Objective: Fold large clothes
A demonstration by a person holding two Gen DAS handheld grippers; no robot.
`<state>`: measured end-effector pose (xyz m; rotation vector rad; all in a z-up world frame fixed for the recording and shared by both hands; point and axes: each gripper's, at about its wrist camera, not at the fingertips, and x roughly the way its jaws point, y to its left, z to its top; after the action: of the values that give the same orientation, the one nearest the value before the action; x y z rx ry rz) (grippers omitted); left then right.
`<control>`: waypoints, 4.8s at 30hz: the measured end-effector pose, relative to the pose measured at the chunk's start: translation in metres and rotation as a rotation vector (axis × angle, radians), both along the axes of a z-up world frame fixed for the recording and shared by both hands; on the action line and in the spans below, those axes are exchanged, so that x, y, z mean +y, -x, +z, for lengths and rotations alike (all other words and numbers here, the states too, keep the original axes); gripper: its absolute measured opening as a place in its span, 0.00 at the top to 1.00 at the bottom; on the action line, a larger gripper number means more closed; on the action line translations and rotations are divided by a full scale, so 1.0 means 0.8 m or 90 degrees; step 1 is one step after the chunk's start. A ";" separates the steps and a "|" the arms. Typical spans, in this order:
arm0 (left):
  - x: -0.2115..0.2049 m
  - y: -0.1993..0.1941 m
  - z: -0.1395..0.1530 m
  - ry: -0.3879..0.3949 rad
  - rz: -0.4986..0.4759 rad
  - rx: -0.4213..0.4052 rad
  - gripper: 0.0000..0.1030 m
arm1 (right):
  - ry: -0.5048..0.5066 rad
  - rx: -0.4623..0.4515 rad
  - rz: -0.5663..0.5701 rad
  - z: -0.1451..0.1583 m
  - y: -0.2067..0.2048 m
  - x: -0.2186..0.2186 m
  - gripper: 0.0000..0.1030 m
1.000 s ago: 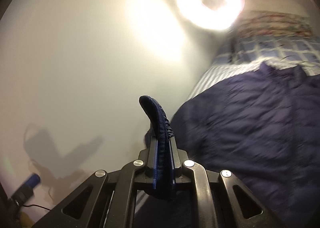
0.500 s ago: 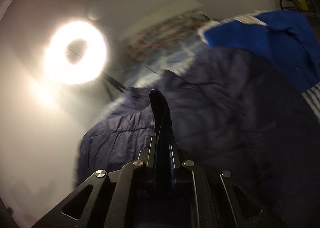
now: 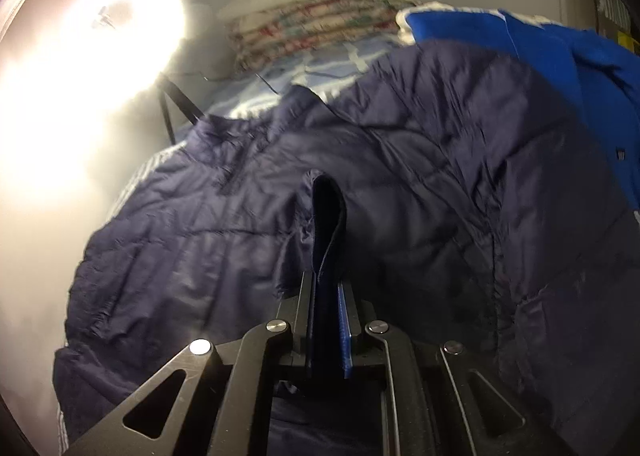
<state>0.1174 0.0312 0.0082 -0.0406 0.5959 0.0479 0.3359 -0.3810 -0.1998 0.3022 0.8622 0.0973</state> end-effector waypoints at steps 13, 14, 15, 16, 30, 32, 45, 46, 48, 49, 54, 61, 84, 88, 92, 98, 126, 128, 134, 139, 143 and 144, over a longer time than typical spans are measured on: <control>-0.033 0.018 0.018 0.050 -0.076 -0.041 0.53 | -0.016 -0.098 0.004 0.124 0.113 -0.045 0.55; -0.037 0.020 0.020 0.053 -0.082 -0.040 0.53 | -0.018 -0.109 0.004 0.140 0.128 -0.050 0.53; -0.041 0.021 0.021 0.057 -0.089 -0.041 0.53 | -0.018 -0.121 0.004 0.155 0.146 -0.054 0.52; -0.046 0.022 0.024 0.059 -0.095 -0.041 0.53 | -0.017 -0.134 0.004 0.169 0.162 -0.057 0.50; -0.189 0.042 0.004 0.083 -0.304 0.012 0.53 | -0.004 -0.211 -0.069 0.252 0.418 -0.124 0.43; -0.218 0.050 -0.002 0.090 -0.341 0.027 0.53 | 0.002 -0.211 -0.084 0.252 0.449 -0.137 0.43; -0.469 0.160 -0.097 0.026 -0.637 0.169 0.53 | 0.078 -0.197 -0.301 0.218 0.613 -0.251 0.41; -0.481 0.164 -0.104 0.020 -0.649 0.177 0.51 | 0.082 -0.195 -0.309 0.216 0.616 -0.256 0.41; -0.513 0.176 -0.121 0.009 -0.676 0.201 0.46 | 0.085 -0.193 -0.329 0.215 0.621 -0.268 0.41; -0.530 0.182 -0.132 0.002 -0.687 0.216 0.46 | 0.083 -0.193 -0.335 0.214 0.621 -0.273 0.41; -0.582 0.194 -0.168 -0.010 -0.710 0.274 0.45 | 0.056 -0.198 -0.376 0.210 0.638 -0.300 0.41; -0.600 0.175 -0.202 0.014 -0.697 0.345 0.45 | 0.019 -0.196 -0.397 0.204 0.642 -0.323 0.41; -0.636 0.147 -0.209 -0.054 -0.673 0.329 0.93 | -0.054 -0.238 -0.390 0.211 0.646 -0.321 0.41; -0.607 0.108 -0.165 0.052 -0.654 0.333 0.94 | -0.051 -0.237 -0.378 0.213 0.638 -0.311 0.41; -0.563 0.059 -0.118 0.094 -0.620 0.294 0.95 | -0.045 -0.224 -0.361 0.213 0.622 -0.299 0.41; -0.468 -0.037 -0.067 0.140 -0.543 0.241 0.95 | -0.052 -0.196 -0.309 0.211 0.583 -0.266 0.41; 0.024 -0.391 -0.165 0.271 0.049 0.131 0.95 | 0.121 -0.089 -0.008 0.185 0.436 -0.029 0.41; 0.031 -0.401 -0.175 0.265 0.060 0.136 0.95 | 0.122 -0.084 -0.004 0.183 0.430 -0.026 0.41; 0.026 -0.422 -0.214 0.212 0.053 0.189 0.95 | 0.116 -0.065 0.006 0.177 0.417 -0.017 0.41; 0.038 -0.409 -0.189 0.222 0.005 0.201 0.67 | 0.121 -0.061 0.033 0.174 0.398 -0.009 0.42; 0.066 -0.379 -0.143 0.187 -0.022 0.156 0.64 | 0.174 -0.083 0.030 0.171 0.339 -0.024 0.43; 0.072 -0.372 -0.137 0.168 -0.025 0.152 0.64 | 0.171 -0.086 0.030 0.169 0.320 -0.027 0.43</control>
<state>0.4153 0.0886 -0.1013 -0.2815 0.8380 -0.0654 0.0801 -0.4028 -0.0645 0.0233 0.7382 0.0450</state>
